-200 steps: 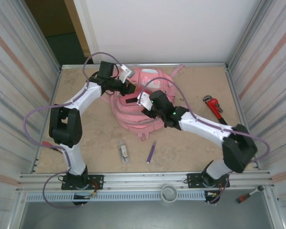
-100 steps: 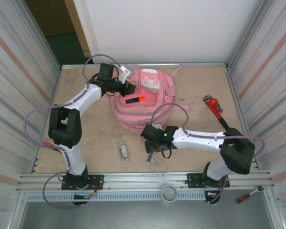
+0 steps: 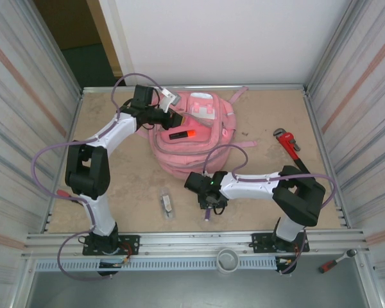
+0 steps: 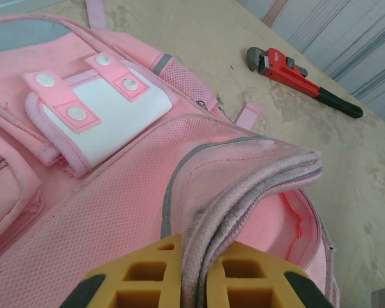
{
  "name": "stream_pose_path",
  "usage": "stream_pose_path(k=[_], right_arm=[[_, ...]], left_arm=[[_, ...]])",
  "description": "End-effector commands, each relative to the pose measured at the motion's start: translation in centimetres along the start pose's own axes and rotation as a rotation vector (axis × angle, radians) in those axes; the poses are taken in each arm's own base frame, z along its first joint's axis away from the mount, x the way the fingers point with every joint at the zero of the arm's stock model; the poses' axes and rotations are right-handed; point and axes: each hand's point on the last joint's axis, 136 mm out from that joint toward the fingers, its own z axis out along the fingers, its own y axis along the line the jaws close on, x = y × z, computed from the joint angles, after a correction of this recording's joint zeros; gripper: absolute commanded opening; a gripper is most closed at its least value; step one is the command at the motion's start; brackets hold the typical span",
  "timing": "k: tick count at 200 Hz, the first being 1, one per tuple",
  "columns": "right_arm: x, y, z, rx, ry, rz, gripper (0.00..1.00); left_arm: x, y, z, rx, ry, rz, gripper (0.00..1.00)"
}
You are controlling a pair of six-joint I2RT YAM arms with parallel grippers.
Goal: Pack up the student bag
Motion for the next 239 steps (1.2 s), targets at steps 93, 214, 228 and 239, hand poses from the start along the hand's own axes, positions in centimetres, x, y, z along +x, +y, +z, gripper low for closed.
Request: stream_pose_path(k=[93,214,228,239], right_arm=[[-6.8,3.3,-6.2,-0.140,-0.319,-0.530,0.08],[-23.7,7.1,-14.1,0.073,-0.796,-1.298,0.09],[-24.6,7.5,-13.6,0.138,-0.795,-1.369,0.09],[-25.1,7.7,-12.9,0.178,-0.785,-1.423,0.09]], left_arm=[[-2.0,-0.7,-1.2,-0.004,-0.066,0.038,0.00],[-2.8,-2.6,-1.4,0.126,-0.077,0.030,0.00],[-2.8,-2.4,-1.3,0.127,-0.075,0.026,0.00],[-2.8,-2.4,-1.4,0.132,-0.076,0.023,0.00]])
